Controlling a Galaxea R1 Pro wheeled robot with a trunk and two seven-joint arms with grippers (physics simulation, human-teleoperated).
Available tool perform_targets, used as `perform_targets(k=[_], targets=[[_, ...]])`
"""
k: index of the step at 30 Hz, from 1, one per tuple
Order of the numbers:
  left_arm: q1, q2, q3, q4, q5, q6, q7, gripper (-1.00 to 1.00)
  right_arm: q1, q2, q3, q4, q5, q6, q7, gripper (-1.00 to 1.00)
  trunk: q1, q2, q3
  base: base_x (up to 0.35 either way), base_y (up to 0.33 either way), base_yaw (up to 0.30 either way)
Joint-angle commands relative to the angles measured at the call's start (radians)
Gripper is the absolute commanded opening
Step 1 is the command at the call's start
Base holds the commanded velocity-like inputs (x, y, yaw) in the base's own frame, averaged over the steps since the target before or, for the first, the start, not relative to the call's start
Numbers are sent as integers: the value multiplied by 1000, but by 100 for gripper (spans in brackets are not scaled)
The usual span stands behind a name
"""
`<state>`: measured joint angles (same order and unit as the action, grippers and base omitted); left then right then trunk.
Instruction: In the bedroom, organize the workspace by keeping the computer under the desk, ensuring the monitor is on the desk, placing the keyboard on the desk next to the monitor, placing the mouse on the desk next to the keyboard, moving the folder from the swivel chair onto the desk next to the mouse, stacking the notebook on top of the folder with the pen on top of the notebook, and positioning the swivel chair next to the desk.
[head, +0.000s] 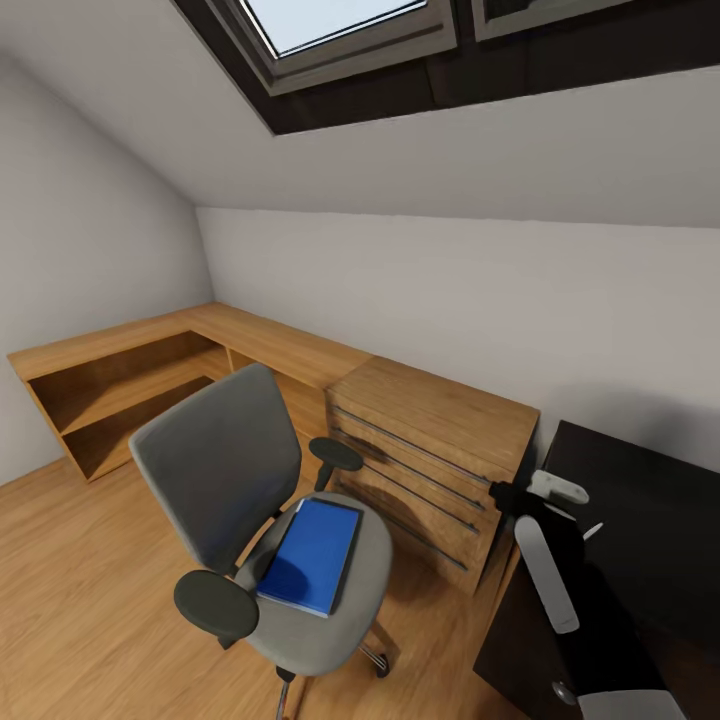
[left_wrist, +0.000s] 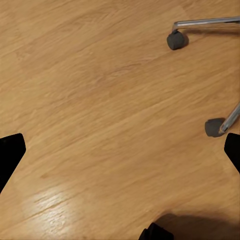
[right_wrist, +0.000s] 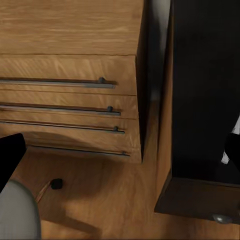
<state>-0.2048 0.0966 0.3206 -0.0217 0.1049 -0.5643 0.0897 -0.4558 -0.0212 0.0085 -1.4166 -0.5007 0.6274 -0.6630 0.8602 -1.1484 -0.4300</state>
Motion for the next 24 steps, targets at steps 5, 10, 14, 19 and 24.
perform_targets(k=[5, 10, 14, 19, 24], targets=[[-1, 0, -8, 1, 10, -3, 1, 100, 17, 9, 1, -30, -8, 3, -10, 100, 0, -1, -1, 0, 0, 54], [-1, 1, -8, 1, 11, -3, 1, 100, 25, 12, 13, -36, -7, 2, -11, 100, 0, -1, -1, 0, 0, 198], [-1, 1, -8, 1, 10, -2, 1, 100, 28, 13, 32, -37, -6, 2, -12, 100, 0, -1, -1, 0, 0, 257], [-1, 0, -8, 0, 10, 1, 1, 100, 30, 13, 48, -37, -6, 0, -11, 100, 0, -1, -1, 0, 0, 271], [-1, 1, -8, 0, 11, 1, 1, 100, 31, 13, 56, -36, -5, -1, -11, 100, 0, -1, -1, 0, 0, 274]])
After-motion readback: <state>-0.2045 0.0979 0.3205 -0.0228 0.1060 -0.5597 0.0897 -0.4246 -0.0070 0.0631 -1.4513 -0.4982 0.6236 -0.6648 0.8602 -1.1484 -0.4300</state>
